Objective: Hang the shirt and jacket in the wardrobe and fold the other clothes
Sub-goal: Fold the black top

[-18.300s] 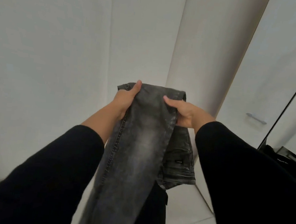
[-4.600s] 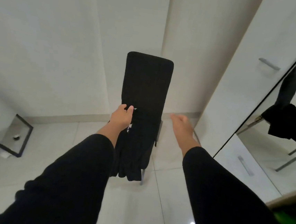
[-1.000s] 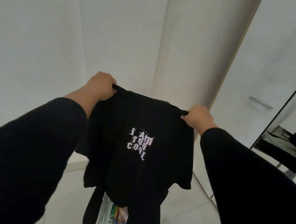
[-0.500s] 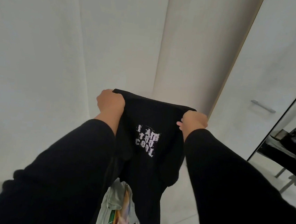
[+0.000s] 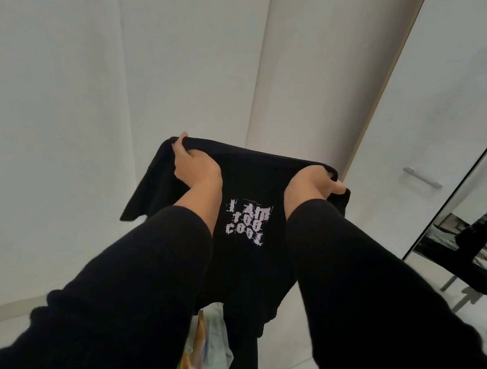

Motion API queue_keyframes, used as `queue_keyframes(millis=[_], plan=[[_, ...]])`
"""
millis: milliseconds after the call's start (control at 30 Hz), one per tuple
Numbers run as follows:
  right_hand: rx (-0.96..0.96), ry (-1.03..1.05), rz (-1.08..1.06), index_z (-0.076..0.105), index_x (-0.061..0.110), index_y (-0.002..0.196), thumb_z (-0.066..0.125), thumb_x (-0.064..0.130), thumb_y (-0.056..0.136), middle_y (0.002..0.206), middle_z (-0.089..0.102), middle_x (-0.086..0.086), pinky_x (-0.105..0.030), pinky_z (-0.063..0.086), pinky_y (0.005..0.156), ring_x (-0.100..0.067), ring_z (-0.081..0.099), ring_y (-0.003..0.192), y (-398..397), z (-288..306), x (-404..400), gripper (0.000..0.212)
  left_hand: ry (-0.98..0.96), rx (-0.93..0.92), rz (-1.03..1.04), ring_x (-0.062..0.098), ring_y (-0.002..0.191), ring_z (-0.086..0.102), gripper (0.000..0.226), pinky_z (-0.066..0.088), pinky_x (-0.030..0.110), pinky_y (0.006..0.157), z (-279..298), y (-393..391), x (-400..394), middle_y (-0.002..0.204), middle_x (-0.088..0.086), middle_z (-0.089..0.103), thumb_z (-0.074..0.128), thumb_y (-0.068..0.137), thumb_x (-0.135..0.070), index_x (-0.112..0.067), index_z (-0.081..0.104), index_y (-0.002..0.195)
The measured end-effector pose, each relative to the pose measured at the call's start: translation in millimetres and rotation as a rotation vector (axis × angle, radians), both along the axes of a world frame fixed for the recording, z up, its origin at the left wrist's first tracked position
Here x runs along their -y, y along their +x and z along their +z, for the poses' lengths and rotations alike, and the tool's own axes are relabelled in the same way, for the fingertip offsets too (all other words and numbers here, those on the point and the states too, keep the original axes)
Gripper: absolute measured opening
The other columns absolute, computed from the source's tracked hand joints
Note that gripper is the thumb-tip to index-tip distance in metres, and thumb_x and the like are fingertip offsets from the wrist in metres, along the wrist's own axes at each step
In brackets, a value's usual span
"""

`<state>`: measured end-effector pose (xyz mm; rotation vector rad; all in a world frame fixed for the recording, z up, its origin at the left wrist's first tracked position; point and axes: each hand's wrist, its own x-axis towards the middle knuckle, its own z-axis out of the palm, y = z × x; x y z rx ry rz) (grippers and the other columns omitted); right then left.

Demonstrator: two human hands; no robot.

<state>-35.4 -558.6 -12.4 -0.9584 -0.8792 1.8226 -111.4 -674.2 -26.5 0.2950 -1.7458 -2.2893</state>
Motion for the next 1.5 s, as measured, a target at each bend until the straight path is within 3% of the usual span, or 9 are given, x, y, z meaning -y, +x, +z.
queue_keyframes(millis=[67,167,300,467,667,867,1033,1167,1500], plan=[[0.097,0.007,-0.135,0.026,0.009,0.142,0.029,0.018,0.103,0.139,0.039,-0.015,-0.026,0.036,0.091,-0.029,0.046,0.122,1.4,7.4,-6.0,0.04,-0.044,-0.094,-0.045,0.018,0.116,0.053,0.038,0.038,0.02,0.091,4.8,-0.5,1.5,0.124,0.002,0.057,0.028,0.101,-0.011,-0.017,0.054,0.128],[0.038,0.058,-0.005,0.046,0.014,0.132,0.035,0.023,0.099,0.128,0.05,-0.007,-0.034,0.039,0.098,-0.024,0.05,0.114,4.5,15.7,-17.5,0.036,-0.093,-0.148,-0.194,0.013,0.1,0.053,0.033,0.036,0.03,0.094,15.3,-14.2,9.4,0.108,-0.003,0.058,0.028,0.1,-0.017,-0.025,0.057,0.112],[-0.081,0.037,0.189,0.06,0.014,0.083,0.042,0.023,0.094,0.085,0.061,-0.005,-0.031,0.051,0.073,-0.02,0.058,0.081,9.6,18.2,-33.2,0.023,-0.022,-0.174,-0.457,0.014,0.081,0.052,0.024,0.043,0.031,0.08,28.4,-30.7,18.7,0.08,-0.004,0.055,0.036,0.095,-0.025,-0.018,0.058,0.088],[-0.07,0.066,0.518,0.06,0.011,0.102,0.029,0.028,0.101,0.116,0.065,-0.013,-0.044,0.047,0.099,-0.029,0.061,0.109,6.1,25.1,-35.0,0.035,0.128,-0.061,-0.832,0.028,0.105,0.064,0.047,0.052,0.043,0.091,35.6,-39.3,30.7,0.115,0.01,0.066,0.033,0.098,-0.044,-0.012,0.058,0.123],[0.113,0.196,0.756,0.06,0.011,0.102,0.026,0.037,0.102,0.103,0.068,-0.01,-0.037,0.055,0.074,-0.026,0.065,0.092,4.6,28.7,-34.5,0.042,0.045,0.011,-1.002,0.025,0.091,0.068,0.049,0.055,0.035,0.074,36.5,-44.5,48.1,0.103,0.008,0.069,0.031,0.098,-0.047,-0.013,0.061,0.117],[0.284,0.317,1.033,0.067,0.01,0.096,0.038,0.063,0.09,0.095,0.071,-0.01,-0.033,0.056,0.076,-0.026,0.069,0.085,5.5,23.3,-31.3,0.06,-0.091,0.039,-1.169,0.021,0.09,0.071,0.052,0.053,0.033,0.076,31.0,-52.1,66.8,0.103,0.006,0.072,0.029,0.097,-0.053,-0.016,0.061,0.116],[0.322,0.374,1.231,0.068,0.011,0.097,0.078,0.062,0.043,0.092,0.075,-0.009,-0.032,0.059,0.066,-0.023,0.073,0.082,0.7,12.6,-25.6,0.075,-0.082,-0.004,-1.166,0.013,0.089,0.071,0.033,0.058,0.024,0.073,18.4,-57.5,78.2,0.093,0.001,0.075,0.044,0.097,-0.038,-0.012,0.062,0.107],[0.373,0.373,1.231,0.066,0.007,0.094,0.065,0.024,0.082,0.081,0.072,-0.009,-0.029,0.06,0.063,-0.019,0.071,0.069,-4.4,8.2,-17.2,0.021,-0.007,0.007,-1.162,0.012,0.087,0.07,0.024,0.057,0.025,0.074,8.0,-69.9,86.2,0.094,0.001,0.074,0.044,0.099,-0.027,-0.012,0.06,0.109],[0.194,0.255,0.988,0.061,0.011,0.093,0.042,0.029,0.1,0.093,0.065,-0.01,-0.036,0.048,0.075,-0.024,0.061,0.087,-29.0,-11.3,-9.0,0.026,0.002,0.129,-1.131,0.019,0.088,0.068,0.031,0.053,0.031,0.074,-9.8,-99.7,71.6,0.091,0.005,0.073,0.041,0.099,-0.031,-0.009,0.063,0.106]])
